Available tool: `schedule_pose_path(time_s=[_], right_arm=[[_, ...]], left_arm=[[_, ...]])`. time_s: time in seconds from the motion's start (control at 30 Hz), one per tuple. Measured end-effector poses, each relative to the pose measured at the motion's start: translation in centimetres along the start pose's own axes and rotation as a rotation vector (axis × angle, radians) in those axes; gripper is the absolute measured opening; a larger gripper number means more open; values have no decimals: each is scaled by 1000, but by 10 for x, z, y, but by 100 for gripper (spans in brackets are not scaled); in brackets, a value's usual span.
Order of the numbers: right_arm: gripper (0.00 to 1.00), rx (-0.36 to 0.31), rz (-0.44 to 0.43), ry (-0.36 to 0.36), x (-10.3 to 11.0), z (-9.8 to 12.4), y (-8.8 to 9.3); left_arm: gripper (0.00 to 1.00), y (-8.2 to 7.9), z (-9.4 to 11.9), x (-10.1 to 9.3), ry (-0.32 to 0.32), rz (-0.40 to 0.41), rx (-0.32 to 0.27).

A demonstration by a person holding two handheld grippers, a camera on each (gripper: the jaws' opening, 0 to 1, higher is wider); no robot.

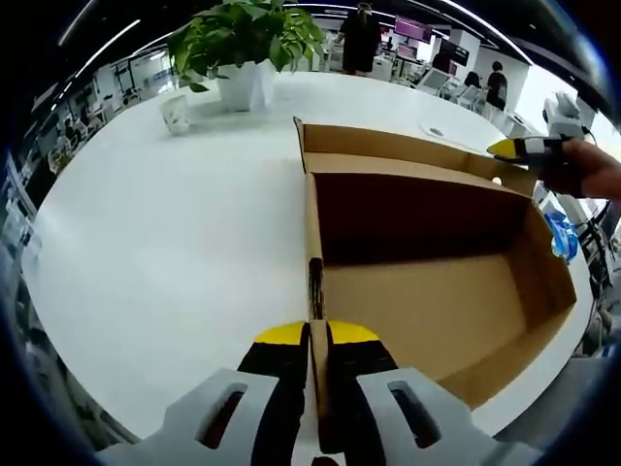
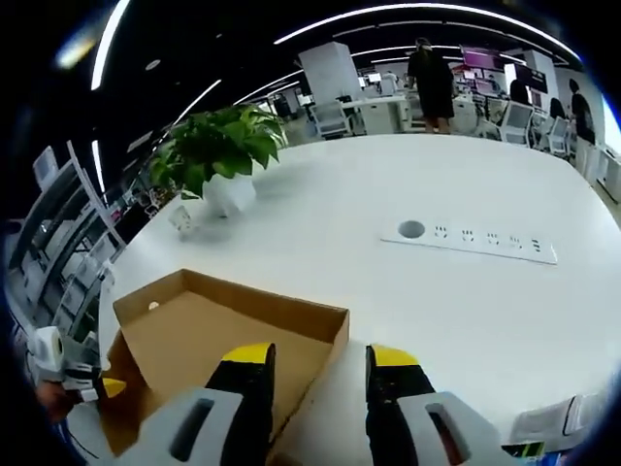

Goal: Operate the shoe box by opening the lid, removing the specified soft item, and placing it in the target area until the item is outside and the box remains undamaged.

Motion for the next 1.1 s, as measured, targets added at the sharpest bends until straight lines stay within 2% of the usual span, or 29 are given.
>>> schedule_pose_path(time_s=[0.07,0.27,0.7,0.87,1.1], right_arm=[[33,12,0,-1,-7,-12,-3],[27,47,8,11,-6,-23,4],[11,83,3,44,-20,-46,-1],[6,84,-11,60,-23,-43,-1],[5,86,3,72,-22,-40,-1]], left_arm=[[4,0,1,0,0,-1,0],[4,0,1,0,2,4,0],[4,-1,1,0,7,8,-2],[4,-1,1,0,7,8,-4],[4,-1,0,0,10,9,-5]])
Point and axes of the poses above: the point that each gripper's makers call its tool centre point, and the gripper's own axes: z roughly backward along the fingers, x roughly to its left, y roughly out of its underside, the point moved 1 cm from there along z, roughly backward along the fingers, and after that the axes turned 1 degree about x, right-handed, at the moved point
